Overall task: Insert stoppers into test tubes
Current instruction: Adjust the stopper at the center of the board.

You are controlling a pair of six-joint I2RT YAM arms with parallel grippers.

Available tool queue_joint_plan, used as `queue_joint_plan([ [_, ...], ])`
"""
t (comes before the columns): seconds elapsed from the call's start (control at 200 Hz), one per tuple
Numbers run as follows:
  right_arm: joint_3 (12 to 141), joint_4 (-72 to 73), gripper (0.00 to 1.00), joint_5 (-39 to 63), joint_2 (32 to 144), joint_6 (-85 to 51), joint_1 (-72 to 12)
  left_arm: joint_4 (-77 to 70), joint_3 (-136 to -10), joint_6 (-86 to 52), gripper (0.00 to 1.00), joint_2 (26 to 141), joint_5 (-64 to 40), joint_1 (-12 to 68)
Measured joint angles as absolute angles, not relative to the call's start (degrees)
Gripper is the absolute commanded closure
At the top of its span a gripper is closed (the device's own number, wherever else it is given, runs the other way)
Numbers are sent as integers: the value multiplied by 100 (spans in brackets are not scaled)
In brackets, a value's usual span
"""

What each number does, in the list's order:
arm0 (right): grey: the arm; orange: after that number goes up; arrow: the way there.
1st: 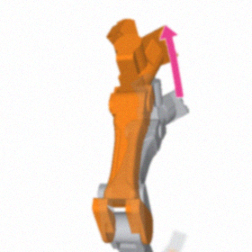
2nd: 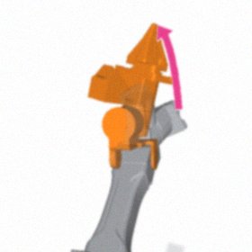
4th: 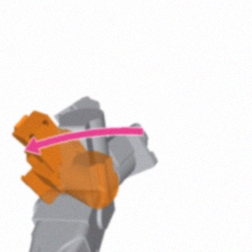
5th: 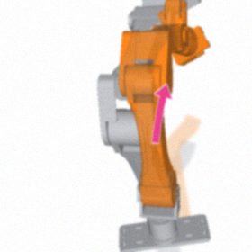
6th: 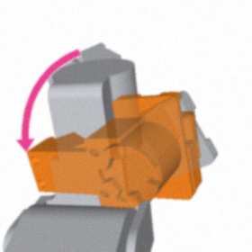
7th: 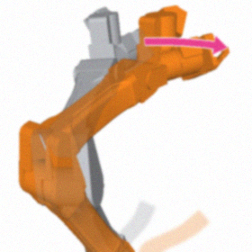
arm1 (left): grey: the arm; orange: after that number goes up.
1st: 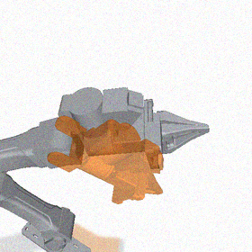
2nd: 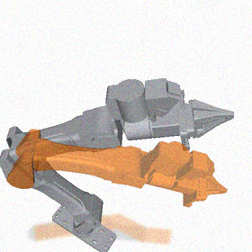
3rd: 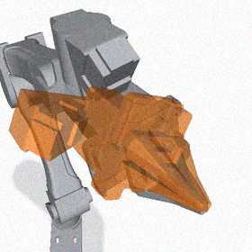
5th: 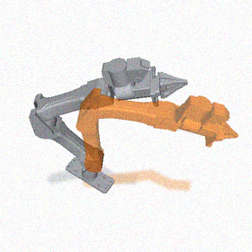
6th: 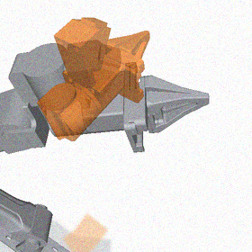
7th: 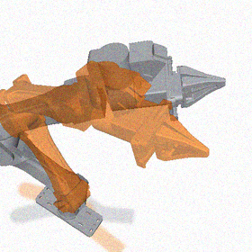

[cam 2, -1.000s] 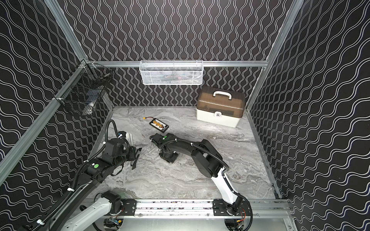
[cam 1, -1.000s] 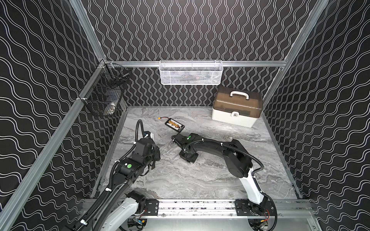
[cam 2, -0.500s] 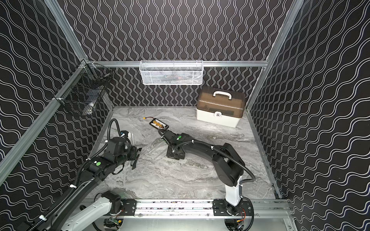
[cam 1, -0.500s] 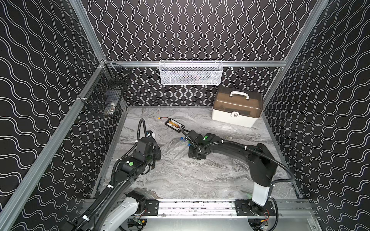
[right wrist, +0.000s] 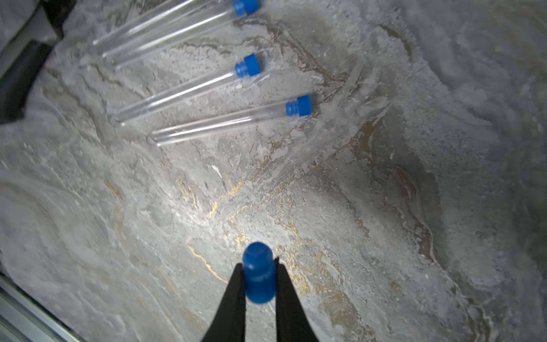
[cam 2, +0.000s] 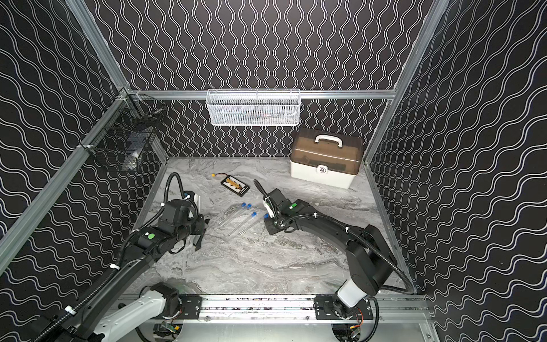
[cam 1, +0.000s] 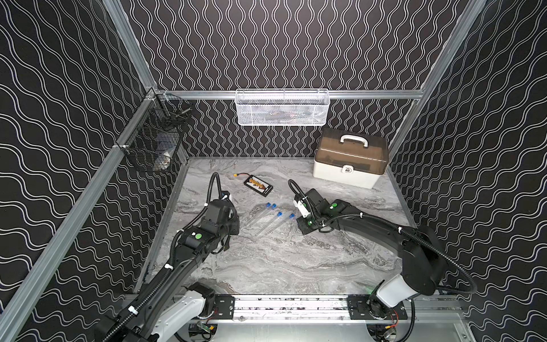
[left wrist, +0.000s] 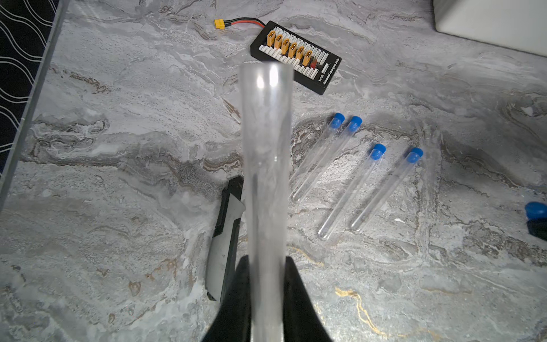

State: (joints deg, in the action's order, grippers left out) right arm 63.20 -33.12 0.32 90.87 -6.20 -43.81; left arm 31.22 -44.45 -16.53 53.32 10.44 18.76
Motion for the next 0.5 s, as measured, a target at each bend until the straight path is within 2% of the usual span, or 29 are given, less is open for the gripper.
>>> queue_joint_plan([
  [0.23, 6121, -3398, 85, 152, 9590, 705, -4700, 2906, -4359, -1542, 100, 5599, 904, 1876],
  [0.5, 6130, -3444, 82, 329, 9966, 1549, -4851, 2786, -4423, -976, 100, 5752, 897, 1876],
])
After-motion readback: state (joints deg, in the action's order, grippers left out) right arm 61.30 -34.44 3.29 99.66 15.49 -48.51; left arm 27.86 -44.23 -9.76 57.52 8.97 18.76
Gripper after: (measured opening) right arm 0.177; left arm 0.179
